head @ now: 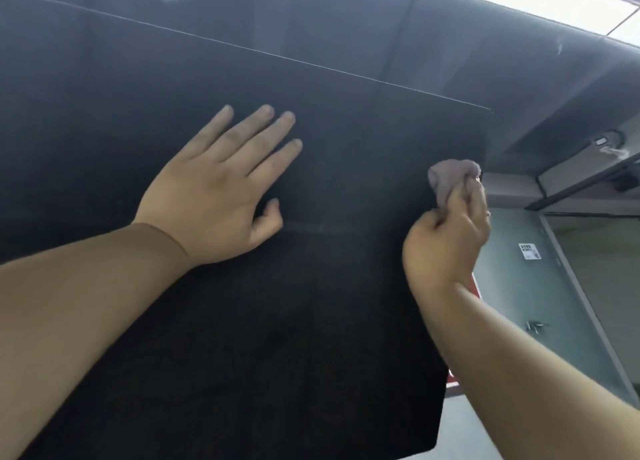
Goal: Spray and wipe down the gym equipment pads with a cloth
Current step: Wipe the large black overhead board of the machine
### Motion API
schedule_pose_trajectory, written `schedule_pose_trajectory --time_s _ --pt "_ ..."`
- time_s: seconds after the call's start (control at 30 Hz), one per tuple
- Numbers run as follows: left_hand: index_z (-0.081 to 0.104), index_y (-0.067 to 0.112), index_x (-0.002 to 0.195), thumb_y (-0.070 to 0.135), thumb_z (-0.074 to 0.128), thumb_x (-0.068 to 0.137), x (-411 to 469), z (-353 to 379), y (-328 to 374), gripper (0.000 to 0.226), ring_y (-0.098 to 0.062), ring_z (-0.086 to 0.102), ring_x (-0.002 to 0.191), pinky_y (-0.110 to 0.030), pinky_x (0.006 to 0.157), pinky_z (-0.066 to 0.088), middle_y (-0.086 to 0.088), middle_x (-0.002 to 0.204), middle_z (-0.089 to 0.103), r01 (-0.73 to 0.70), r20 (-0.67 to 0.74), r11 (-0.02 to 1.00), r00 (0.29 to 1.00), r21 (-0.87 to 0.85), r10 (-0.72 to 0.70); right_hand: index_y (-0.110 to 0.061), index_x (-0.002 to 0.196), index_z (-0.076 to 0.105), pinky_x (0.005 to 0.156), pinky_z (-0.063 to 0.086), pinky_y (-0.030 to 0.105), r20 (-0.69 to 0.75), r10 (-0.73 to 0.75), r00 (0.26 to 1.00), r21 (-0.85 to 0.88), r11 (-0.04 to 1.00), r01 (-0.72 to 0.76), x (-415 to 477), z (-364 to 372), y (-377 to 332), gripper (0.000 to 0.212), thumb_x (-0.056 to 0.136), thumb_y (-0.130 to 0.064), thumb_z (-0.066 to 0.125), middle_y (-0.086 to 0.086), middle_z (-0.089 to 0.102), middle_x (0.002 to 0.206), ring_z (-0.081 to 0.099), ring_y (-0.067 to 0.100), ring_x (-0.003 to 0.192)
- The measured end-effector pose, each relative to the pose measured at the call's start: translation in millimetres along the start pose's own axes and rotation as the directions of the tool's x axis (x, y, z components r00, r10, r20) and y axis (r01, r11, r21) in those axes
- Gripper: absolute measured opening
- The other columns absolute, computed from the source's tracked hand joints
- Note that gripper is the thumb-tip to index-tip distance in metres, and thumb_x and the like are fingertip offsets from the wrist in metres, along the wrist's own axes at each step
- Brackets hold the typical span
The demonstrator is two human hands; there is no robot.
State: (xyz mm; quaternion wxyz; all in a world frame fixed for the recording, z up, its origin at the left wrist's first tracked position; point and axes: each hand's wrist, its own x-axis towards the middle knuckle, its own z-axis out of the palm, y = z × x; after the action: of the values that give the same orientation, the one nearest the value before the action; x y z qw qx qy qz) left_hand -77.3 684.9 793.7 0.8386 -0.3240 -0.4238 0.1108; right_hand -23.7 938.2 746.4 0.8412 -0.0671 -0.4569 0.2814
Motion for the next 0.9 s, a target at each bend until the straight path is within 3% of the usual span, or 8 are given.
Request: schedule_pose_trajectory --time_s 0.1,0.2,0.33,0.47,0.53,0.67,0.83,0.9 --pt "0.045 0.006 0.144 0.032 0.043 0.088 0.2 0.0 -0.7 0.062 -0.032 0.031 0.144 -0.049 0.121 0.018 -0.015 0.155 0.036 -0.005 -0.008 1.0 1.0 0.003 0.005 -0.011 0.15 0.035 0.113 0.002 0.007 -0.003 -0.132 0.991 0.02 0.991 0.132 -58.8 15.1 -6.3 0.059 0.092 0.0 0.04 0.004 0.024 0.16 0.019 0.019 0.146" --pt "0.044 0.006 0.145 0.032 0.042 0.089 -2.0 0.9 -0.3 0.062 -0.032 0.03 0.144 -0.049 0.121 0.016 -0.015 0.155 0.035 -0.001 0.007 1.0 1.0 0.006 0.0 -0.021 0.15 0.022 0.114 0.001 0.006 0.188 -0.304 0.934 0.097 0.952 0.291 -118.3 8.6 -4.2 0.059 0.097 -0.005 0.042 -0.011 0.018 0.16 0.011 0.007 0.146" --pt "0.042 0.006 0.145 0.032 0.043 0.09 -0.7 0.9 -1.6 0.062 -0.031 0.029 0.145 -0.048 0.121 0.016 -0.015 0.156 0.034 -0.003 0.021 1.0 1.0 -0.011 0.003 -0.01 0.144 0.045 0.112 0.014 0.006 0.24 -0.472 0.848 0.137 0.882 0.452 -106.4 -10.5 -8.5 0.056 0.089 0.0 0.047 -0.001 0.037 0.151 0.029 0.009 0.134" --pt "0.047 0.005 0.143 0.031 0.044 0.089 -3.0 3.7 -1.5 0.059 -0.032 0.033 0.143 -0.048 0.121 0.019 -0.014 0.154 0.038 0.004 -0.035 1.0 0.999 -0.017 -0.004 -0.013 0.142 0.052 0.094 0.012 -0.006 0.005 -0.026 1.0 0.166 0.986 0.025 -2.2 11.6 -51.9 0.047 0.097 -0.004 0.041 0.002 0.034 0.155 0.029 0.019 0.141" --pt "0.048 0.005 0.142 0.03 0.045 0.089 -2.6 4.1 0.7 0.058 -0.031 0.034 0.143 -0.048 0.12 0.02 -0.014 0.153 0.039 0.003 -0.047 0.999 0.999 -0.038 -0.005 -0.017 0.149 0.042 0.107 0.016 0.011 -0.038 0.03 0.999 0.055 0.998 -0.028 0.1 26.5 -66.5 0.051 0.098 -0.014 0.04 -0.004 0.024 0.161 0.021 0.024 0.144" --pt "0.05 0.003 0.14 0.028 0.048 0.087 -3.1 2.8 -1.2 0.058 -0.031 0.036 0.142 -0.047 0.12 0.021 -0.015 0.152 0.041 0.008 -0.057 0.999 0.998 -0.031 -0.009 -0.011 0.147 0.042 0.114 0.019 0.031 -0.009 -0.333 0.943 -0.011 0.943 0.333 -72.1 38.2 -57.8 0.054 0.095 -0.021 0.035 0.002 0.029 0.159 0.028 0.031 0.14" --pt "0.051 0.001 0.138 0.026 0.05 0.087 -1.5 0.5 -1.8 0.057 -0.031 0.038 0.14 -0.046 0.12 0.022 -0.015 0.15 0.043 0.014 -0.044 0.998 0.999 -0.059 -0.017 -0.008 0.143 0.047 0.116 0.027 0.036 0.242 -0.708 0.663 0.067 0.694 0.717 -94.6 17.1 -24.2 0.052 0.093 -0.013 0.037 0.003 0.037 0.153 0.033 0.024 0.138" --pt "0.052 0.002 0.137 0.026 0.049 0.086 -1.2 0.7 -2.3 0.056 -0.031 0.039 0.14 -0.046 0.12 0.022 -0.015 0.15 0.044 0.017 -0.053 0.998 0.998 -0.062 -0.02 -0.001 0.137 0.053 0.114 0.028 0.029 0.089 -0.662 0.744 -0.02 0.746 0.666 -47.2 17.0 -17.9 0.05 0.091 -0.007 0.035 0.013 0.047 0.145 0.044 0.028 0.129"
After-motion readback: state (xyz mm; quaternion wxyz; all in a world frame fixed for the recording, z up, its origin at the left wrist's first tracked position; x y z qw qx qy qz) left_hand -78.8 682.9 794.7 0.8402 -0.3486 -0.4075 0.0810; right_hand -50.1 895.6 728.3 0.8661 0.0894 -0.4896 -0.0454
